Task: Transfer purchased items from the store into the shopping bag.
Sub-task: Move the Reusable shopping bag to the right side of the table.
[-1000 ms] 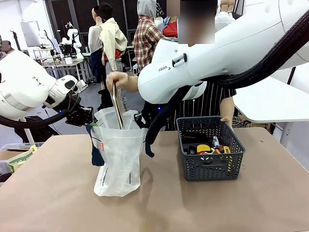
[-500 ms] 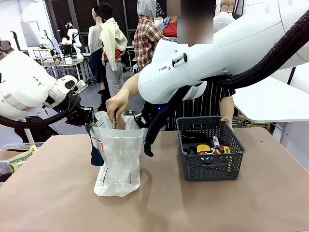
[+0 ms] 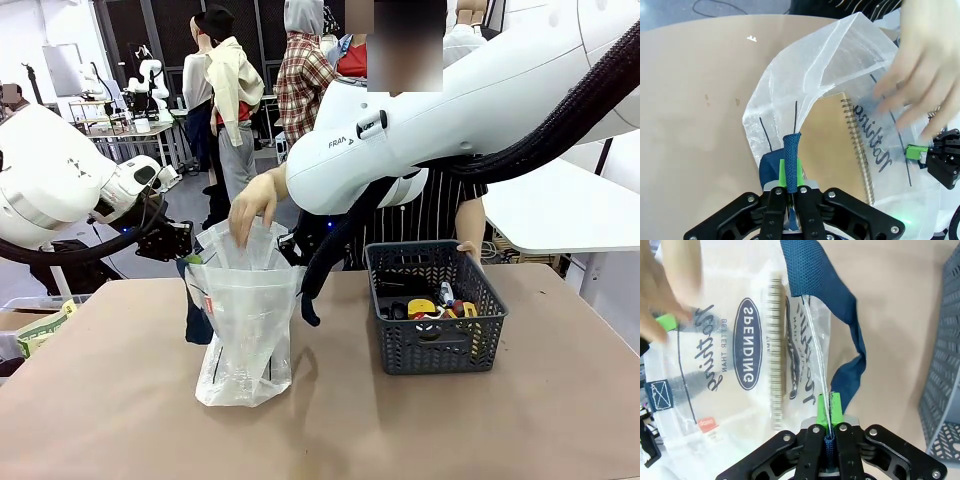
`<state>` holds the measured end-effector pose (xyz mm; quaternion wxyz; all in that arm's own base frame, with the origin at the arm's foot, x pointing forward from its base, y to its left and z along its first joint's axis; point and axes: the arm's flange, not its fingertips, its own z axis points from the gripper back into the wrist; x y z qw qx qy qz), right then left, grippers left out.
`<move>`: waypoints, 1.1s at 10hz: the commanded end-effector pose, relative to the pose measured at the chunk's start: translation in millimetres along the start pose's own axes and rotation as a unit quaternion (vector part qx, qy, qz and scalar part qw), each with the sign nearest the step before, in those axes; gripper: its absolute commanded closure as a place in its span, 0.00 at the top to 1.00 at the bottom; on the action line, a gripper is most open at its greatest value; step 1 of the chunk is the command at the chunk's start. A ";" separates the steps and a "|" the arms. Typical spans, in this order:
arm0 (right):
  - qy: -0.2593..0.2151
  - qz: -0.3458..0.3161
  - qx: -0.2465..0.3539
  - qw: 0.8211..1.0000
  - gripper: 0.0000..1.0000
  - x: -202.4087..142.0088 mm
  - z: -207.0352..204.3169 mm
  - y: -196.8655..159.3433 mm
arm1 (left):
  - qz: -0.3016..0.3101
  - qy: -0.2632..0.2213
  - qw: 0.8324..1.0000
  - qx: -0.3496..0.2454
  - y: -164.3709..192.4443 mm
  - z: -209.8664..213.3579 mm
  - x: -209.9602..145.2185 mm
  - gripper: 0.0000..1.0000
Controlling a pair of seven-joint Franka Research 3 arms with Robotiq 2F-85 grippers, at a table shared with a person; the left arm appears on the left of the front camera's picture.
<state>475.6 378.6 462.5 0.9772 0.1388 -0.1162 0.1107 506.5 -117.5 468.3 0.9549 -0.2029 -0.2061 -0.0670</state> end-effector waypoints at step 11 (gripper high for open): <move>-0.001 0.000 0.000 1.000 0.00 0.7 0.8 0.1 | 0.000 -0.002 1.000 0.000 0.6 1.2 1.3 0.00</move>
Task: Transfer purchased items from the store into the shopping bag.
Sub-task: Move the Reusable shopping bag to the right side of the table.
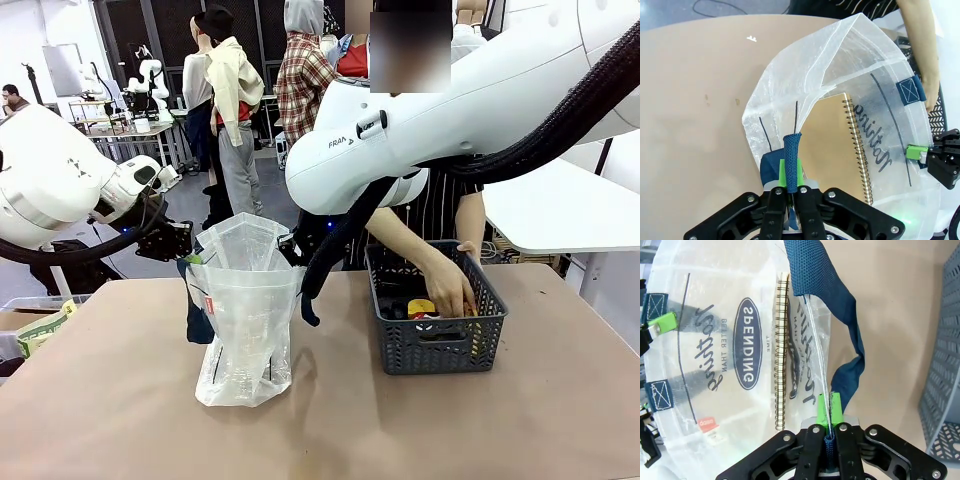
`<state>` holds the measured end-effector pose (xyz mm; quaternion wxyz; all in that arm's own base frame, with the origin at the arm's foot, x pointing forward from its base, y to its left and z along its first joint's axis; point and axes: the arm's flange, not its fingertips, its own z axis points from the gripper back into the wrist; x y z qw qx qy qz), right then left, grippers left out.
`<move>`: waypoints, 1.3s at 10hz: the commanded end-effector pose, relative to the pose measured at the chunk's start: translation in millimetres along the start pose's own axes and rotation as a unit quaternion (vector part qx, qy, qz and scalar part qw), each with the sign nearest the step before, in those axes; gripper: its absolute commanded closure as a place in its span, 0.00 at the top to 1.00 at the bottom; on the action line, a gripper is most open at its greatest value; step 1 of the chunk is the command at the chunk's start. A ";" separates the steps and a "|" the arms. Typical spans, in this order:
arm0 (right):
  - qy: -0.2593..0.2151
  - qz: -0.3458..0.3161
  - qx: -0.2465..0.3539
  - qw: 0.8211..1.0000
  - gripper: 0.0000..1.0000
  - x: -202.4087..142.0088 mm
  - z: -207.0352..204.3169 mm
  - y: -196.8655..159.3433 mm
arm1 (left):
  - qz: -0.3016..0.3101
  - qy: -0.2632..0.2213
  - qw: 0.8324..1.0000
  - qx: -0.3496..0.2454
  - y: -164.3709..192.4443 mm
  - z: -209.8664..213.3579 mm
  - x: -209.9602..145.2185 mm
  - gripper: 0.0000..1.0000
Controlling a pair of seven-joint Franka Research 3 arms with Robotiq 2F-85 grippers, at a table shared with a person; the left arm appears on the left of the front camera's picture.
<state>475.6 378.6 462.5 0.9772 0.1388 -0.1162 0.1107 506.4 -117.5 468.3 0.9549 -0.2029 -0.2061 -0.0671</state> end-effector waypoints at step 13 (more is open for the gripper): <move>-0.001 0.000 0.000 1.000 0.00 0.7 0.8 0.1 | 0.000 -0.002 1.000 0.000 0.6 1.3 1.3 0.00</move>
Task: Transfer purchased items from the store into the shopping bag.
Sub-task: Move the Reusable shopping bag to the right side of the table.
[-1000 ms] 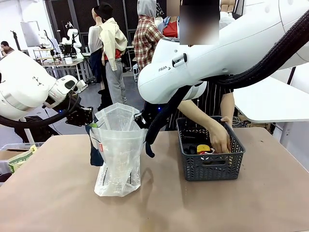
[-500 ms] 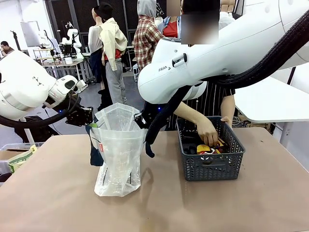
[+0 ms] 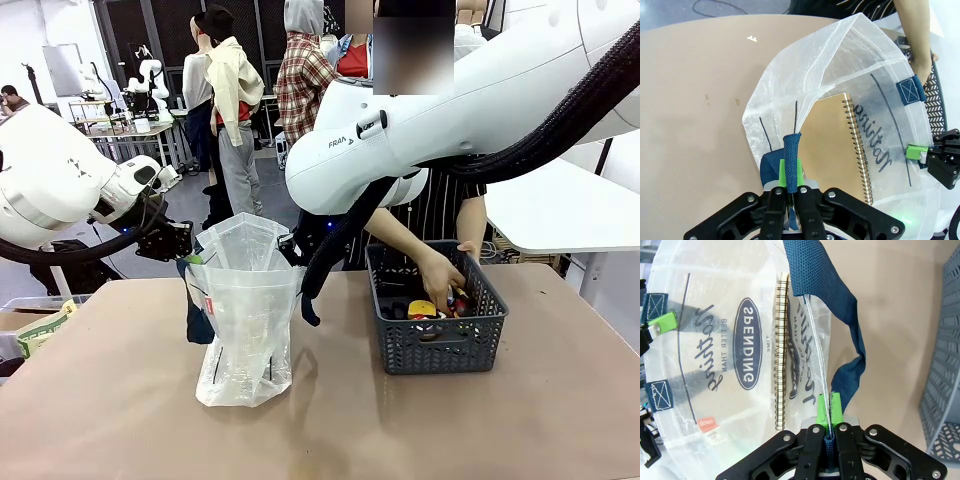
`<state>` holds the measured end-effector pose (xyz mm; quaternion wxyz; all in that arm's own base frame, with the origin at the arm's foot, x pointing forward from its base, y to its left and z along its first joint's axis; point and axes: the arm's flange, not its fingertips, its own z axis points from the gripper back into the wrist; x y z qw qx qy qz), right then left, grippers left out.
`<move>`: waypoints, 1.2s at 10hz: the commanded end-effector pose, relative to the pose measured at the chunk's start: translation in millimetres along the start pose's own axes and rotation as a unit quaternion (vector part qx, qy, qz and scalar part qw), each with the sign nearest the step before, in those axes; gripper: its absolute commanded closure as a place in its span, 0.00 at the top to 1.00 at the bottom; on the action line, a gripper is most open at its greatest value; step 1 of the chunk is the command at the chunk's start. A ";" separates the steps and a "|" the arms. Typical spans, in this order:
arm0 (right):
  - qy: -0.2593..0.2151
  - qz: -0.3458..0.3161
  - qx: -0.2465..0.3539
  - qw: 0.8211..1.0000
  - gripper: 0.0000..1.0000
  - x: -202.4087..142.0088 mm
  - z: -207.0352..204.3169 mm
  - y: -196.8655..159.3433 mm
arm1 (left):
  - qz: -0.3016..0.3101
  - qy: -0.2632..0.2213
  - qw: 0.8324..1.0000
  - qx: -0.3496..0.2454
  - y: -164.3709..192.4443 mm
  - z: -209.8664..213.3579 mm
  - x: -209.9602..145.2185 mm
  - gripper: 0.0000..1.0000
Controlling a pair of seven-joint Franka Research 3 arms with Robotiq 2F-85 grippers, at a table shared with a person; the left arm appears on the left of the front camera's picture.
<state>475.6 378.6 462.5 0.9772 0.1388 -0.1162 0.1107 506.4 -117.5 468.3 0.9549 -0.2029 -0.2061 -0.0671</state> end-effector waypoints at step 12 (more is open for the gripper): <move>-0.001 0.000 0.000 1.000 0.00 0.7 0.8 0.1 | 0.000 -0.002 1.000 0.000 0.6 1.3 1.3 0.00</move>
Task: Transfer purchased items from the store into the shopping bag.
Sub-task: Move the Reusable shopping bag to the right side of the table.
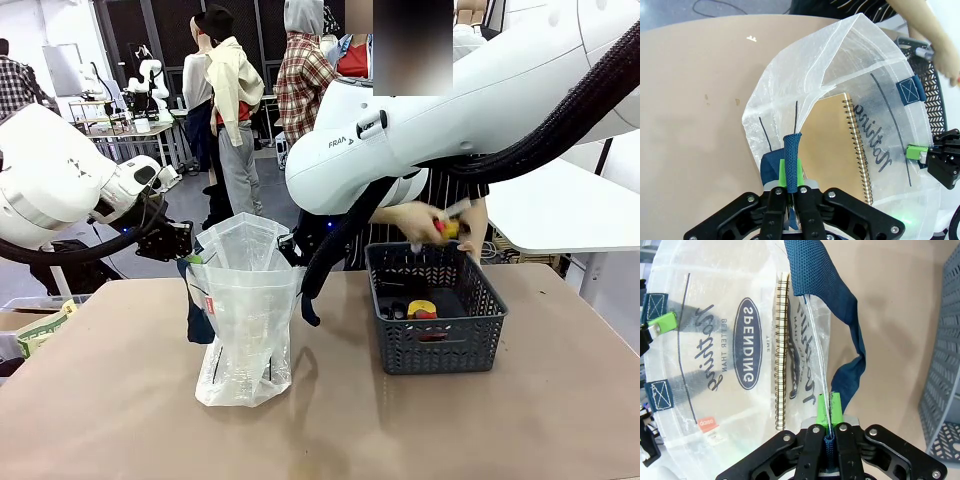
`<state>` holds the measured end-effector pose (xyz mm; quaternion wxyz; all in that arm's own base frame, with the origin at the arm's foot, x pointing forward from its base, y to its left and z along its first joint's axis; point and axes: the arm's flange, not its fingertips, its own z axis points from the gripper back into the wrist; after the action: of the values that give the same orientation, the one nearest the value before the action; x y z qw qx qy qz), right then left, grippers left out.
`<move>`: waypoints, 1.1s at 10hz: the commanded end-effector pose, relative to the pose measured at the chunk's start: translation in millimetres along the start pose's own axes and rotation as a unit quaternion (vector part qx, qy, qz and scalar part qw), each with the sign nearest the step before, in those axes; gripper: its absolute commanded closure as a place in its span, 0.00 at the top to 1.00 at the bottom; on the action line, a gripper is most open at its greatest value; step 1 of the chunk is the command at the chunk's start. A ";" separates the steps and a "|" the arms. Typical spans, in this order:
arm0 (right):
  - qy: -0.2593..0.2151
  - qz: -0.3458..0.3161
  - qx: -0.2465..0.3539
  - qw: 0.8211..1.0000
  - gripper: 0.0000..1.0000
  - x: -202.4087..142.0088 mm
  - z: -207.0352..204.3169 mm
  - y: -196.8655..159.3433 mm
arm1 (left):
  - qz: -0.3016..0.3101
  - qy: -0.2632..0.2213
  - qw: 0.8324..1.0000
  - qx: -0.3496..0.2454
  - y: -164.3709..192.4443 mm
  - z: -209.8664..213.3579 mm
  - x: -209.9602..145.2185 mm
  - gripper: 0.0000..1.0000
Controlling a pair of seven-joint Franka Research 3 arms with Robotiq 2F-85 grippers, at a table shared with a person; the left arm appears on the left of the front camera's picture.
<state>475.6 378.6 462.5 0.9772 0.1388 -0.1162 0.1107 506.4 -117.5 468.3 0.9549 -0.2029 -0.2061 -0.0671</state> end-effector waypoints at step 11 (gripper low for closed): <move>-0.001 0.000 0.000 1.000 0.00 0.7 0.8 0.1 | 0.000 -0.002 1.000 0.000 0.6 1.3 1.3 0.00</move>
<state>475.6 378.6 462.5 0.9772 0.1388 -0.1162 0.1107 506.4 -117.5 468.3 0.9549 -0.2029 -0.2061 -0.0671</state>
